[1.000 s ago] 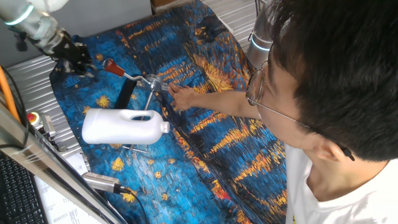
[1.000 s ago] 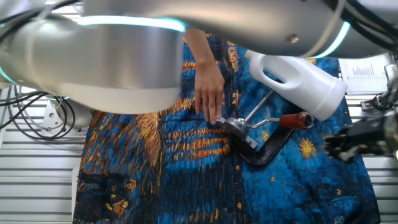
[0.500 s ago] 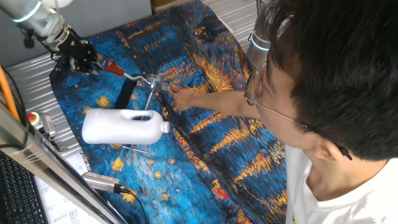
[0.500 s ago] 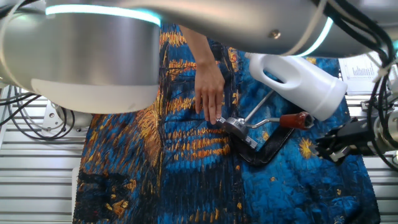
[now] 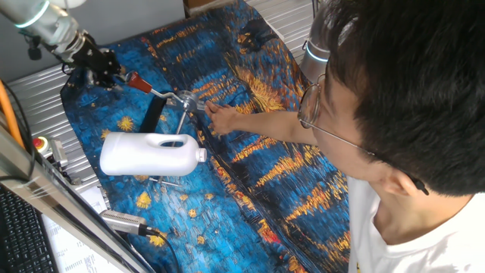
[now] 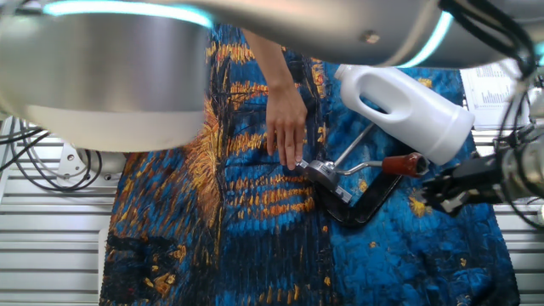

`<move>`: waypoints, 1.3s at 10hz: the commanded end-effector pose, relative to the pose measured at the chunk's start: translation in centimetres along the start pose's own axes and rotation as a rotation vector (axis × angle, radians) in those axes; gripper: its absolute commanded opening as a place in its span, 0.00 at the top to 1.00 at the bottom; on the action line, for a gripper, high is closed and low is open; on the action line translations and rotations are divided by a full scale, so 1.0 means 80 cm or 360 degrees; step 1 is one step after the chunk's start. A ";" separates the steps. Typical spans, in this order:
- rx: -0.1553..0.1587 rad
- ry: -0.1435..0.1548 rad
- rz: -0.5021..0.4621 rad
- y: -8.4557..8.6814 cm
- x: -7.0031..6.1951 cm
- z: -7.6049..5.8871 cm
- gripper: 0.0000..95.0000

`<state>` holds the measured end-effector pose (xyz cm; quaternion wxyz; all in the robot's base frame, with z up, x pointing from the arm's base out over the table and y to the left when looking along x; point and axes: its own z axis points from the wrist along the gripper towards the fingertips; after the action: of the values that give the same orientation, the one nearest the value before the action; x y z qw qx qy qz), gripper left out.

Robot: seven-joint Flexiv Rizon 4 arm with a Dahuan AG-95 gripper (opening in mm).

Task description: Pull up the lever

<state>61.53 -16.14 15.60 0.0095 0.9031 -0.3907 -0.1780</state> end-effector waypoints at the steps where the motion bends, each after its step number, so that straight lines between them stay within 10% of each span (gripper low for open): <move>1: -0.0001 -0.0012 0.0001 0.001 -0.004 -0.001 0.80; 13: 0.0026 -0.0058 0.0074 -0.005 -0.058 -0.018 0.80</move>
<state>59.32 -12.86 18.28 0.0026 0.8906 -0.4135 -0.1893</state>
